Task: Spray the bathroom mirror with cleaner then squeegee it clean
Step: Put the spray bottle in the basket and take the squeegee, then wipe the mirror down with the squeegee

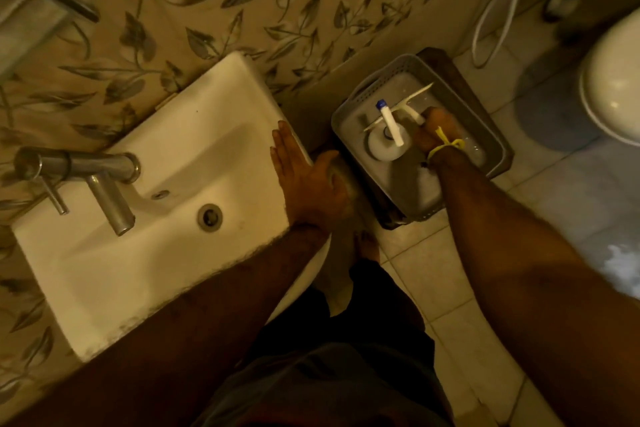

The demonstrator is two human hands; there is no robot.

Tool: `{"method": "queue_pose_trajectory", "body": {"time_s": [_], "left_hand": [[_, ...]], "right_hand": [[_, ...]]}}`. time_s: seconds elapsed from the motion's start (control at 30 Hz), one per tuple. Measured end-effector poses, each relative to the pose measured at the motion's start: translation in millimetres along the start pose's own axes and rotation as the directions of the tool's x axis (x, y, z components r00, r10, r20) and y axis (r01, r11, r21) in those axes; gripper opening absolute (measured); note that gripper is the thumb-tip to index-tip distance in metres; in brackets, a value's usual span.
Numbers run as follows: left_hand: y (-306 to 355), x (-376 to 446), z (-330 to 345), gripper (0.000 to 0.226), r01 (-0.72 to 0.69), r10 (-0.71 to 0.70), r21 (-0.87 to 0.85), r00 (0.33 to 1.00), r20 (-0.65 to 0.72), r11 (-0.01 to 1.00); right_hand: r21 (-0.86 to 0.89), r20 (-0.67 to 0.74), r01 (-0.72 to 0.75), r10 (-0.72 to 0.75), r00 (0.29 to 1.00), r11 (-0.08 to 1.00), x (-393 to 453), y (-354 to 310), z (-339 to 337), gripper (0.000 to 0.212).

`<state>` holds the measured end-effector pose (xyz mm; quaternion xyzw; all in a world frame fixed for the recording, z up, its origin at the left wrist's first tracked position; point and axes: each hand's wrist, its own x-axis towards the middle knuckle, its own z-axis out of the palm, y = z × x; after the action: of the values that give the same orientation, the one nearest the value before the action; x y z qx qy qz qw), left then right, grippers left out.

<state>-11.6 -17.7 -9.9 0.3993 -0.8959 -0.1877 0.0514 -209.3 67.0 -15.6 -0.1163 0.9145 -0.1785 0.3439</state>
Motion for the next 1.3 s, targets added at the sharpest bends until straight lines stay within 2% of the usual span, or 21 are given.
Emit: {"method": "queue_pose_trajectory", "body": {"time_s": [0.13,0.27,0.4,0.5,0.63,0.7,0.87,1.0,1.1,1.2,1.3], "left_hand": [[-1.7,-0.8,-0.7,0.033,0.000,0.000,0.021,1.000,0.028,1.000],[-4.3,-0.6,-0.9,0.035,-0.012,0.010,0.048,0.999,0.045,0.999],[-1.4,-2.9,-9.2,0.044,-0.018,0.013,0.074,0.998,0.068,0.997],[-2.7,-1.6,-23.6,0.064,-0.016,0.000,0.113,0.990,0.144,0.993],[-17.1,-0.6,-63.6,0.078,-0.042,0.047,-0.028,0.972,0.231,0.999],[-25.9,-6.8,-86.3,0.077,-0.096,0.100,-0.026,0.977,0.190,0.995],[-45.1,-34.4,-150.6,0.066,-0.293,0.291,-0.045,0.956,-0.048,0.955],[-64.1,-51.1,-214.7,0.059,-0.448,0.386,-0.090,0.841,-0.379,0.889],[-81.9,-58.1,-269.1,0.053,-0.520,0.376,-0.071,0.698,-0.609,0.851],[-101.8,-61.8,-330.0,0.051,-0.529,0.375,0.047,0.533,-0.758,0.848],[-126.4,-57.6,-397.0,0.052,-0.449,0.347,0.155,0.384,-0.856,0.880]], "right_hand": [[0.088,-0.136,-0.022,0.034,0.990,0.996,1.2,8.0,-6.0,0.033],[0.194,-0.308,0.002,0.059,0.949,0.981,-26.1,3.2,-17.6,0.029],[0.323,-0.468,0.056,0.108,0.877,0.945,-76.4,-7.7,-29.1,0.028],[0.292,-0.574,0.077,0.110,0.811,0.953,-112.9,-15.4,-32.1,0.020],[0.294,-0.682,0.141,0.104,0.724,0.945,-158.5,-37.1,-36.9,0.020],[0.296,-0.710,0.219,0.061,0.702,0.930,-181.2,-56.4,-37.5,0.018],[0.288,-0.786,0.485,-0.086,0.612,0.826,-242.1,-121.1,-29.4,0.020],[0.262,-0.893,0.687,-0.099,0.438,0.678,-292.1,-175.6,-18.1,0.019],[0.197,-0.943,0.847,-0.141,0.301,0.493,-331.6,-216.7,-11.9,0.020],[0.073,-0.961,0.946,-0.233,0.152,0.317,-368.2,-261.3,-10.6,0.020],[0.013,-0.941,0.986,-0.332,0.068,0.167,-399.7,-310.1,-10.7,0.023]]}}
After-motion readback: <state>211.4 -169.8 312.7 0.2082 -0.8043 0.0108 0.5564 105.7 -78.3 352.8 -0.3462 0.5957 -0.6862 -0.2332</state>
